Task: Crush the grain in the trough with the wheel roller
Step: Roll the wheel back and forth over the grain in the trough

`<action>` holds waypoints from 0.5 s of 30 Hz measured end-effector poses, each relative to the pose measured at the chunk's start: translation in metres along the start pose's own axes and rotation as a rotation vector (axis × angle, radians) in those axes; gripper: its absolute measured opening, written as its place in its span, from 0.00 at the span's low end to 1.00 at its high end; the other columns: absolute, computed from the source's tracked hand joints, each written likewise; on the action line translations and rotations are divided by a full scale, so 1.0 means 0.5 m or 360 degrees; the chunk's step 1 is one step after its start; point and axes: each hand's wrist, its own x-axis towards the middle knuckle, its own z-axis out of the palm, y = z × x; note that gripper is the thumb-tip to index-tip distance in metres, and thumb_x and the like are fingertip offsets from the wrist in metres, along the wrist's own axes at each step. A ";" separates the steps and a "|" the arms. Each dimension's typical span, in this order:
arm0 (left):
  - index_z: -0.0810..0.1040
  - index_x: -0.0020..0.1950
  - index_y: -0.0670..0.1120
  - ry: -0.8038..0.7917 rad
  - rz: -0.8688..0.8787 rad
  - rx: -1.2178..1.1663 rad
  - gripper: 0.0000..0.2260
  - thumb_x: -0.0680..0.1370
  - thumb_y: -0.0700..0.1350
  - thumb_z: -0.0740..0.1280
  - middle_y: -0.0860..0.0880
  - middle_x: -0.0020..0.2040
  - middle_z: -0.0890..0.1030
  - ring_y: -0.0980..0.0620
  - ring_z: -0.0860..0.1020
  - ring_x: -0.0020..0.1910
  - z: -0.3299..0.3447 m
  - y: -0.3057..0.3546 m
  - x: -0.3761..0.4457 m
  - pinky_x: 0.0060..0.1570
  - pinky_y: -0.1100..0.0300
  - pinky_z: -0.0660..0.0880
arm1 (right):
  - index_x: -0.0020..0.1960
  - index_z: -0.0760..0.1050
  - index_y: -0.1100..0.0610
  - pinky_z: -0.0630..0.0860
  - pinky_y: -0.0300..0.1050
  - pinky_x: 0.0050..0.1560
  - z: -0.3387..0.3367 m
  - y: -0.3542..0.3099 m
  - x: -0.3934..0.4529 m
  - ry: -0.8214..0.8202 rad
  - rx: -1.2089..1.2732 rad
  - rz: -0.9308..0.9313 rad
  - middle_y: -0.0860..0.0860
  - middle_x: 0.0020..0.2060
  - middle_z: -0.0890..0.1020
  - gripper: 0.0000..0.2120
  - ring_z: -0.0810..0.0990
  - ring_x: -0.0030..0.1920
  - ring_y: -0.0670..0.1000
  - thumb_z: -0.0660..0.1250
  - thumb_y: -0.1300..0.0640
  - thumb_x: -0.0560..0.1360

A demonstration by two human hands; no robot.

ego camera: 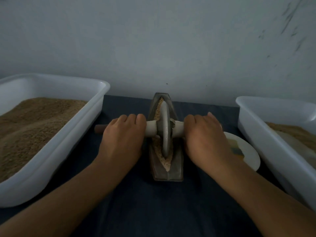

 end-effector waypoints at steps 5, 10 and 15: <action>0.69 0.54 0.50 -0.0048 -0.0042 -0.0043 0.17 0.71 0.46 0.74 0.50 0.48 0.78 0.50 0.77 0.44 0.039 -0.010 0.070 0.44 0.55 0.70 | 0.43 0.70 0.57 0.67 0.54 0.64 0.039 0.024 0.066 -0.0157 -0.0073 -0.0029 0.54 0.38 0.79 0.07 0.76 0.40 0.57 0.68 0.62 0.71; 0.68 0.62 0.50 -0.0103 -0.0043 -0.0059 0.20 0.73 0.46 0.72 0.47 0.54 0.79 0.44 0.78 0.52 0.073 -0.016 0.168 0.51 0.48 0.70 | 0.49 0.71 0.59 0.63 0.49 0.44 0.082 0.055 0.122 -0.0151 -0.0135 -0.0048 0.56 0.43 0.80 0.07 0.77 0.42 0.59 0.67 0.59 0.74; 0.69 0.59 0.48 -0.0174 -0.0064 -0.0124 0.13 0.77 0.44 0.68 0.45 0.53 0.79 0.42 0.79 0.49 0.098 -0.043 0.214 0.47 0.49 0.71 | 0.52 0.74 0.58 0.60 0.46 0.36 0.099 0.063 0.184 -0.0080 -0.0176 -0.0042 0.56 0.45 0.81 0.09 0.79 0.43 0.59 0.67 0.57 0.74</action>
